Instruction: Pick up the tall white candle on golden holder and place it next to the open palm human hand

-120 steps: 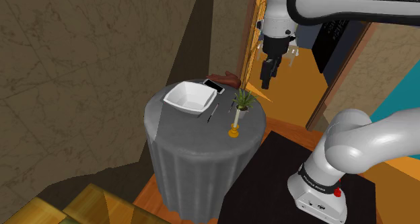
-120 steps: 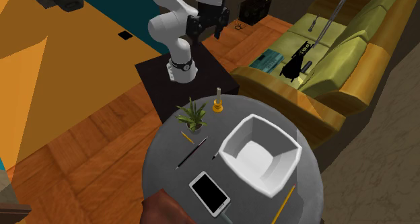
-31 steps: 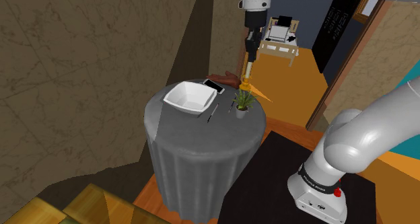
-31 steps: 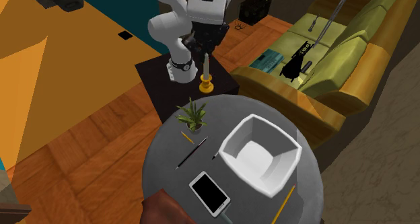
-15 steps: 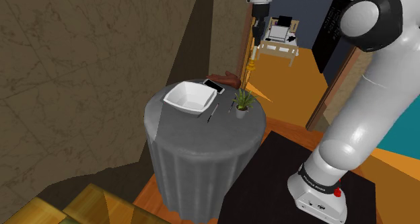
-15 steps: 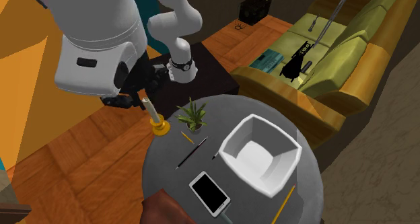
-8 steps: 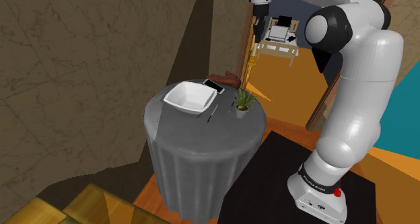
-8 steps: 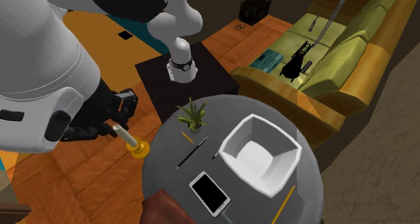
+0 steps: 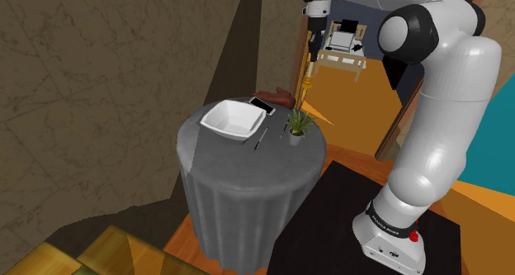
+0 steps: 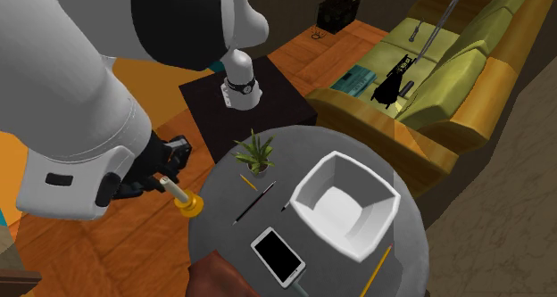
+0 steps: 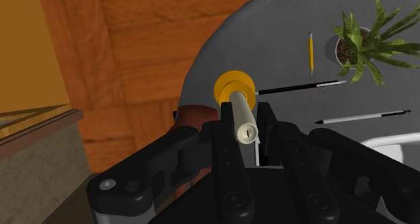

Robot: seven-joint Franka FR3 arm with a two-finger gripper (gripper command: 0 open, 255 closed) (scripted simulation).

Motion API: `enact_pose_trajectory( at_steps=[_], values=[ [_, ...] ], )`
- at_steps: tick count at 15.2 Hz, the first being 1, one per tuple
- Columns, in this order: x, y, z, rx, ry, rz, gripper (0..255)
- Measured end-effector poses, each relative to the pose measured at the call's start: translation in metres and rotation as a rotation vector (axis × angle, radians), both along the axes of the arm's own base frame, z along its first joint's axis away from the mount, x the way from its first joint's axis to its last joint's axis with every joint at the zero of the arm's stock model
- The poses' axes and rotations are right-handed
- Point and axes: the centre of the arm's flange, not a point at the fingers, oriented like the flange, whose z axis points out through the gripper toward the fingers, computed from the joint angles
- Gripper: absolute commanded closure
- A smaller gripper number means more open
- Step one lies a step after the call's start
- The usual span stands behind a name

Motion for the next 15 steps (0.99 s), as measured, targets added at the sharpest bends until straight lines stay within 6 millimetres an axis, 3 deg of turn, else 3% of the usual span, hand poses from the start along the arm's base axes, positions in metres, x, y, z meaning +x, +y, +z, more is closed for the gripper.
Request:
enact_pose_trajectory(
  at_steps=[15],
  values=[
    [0.002,-0.001,-0.078,0.0,0.0,0.0,255]
  ],
)
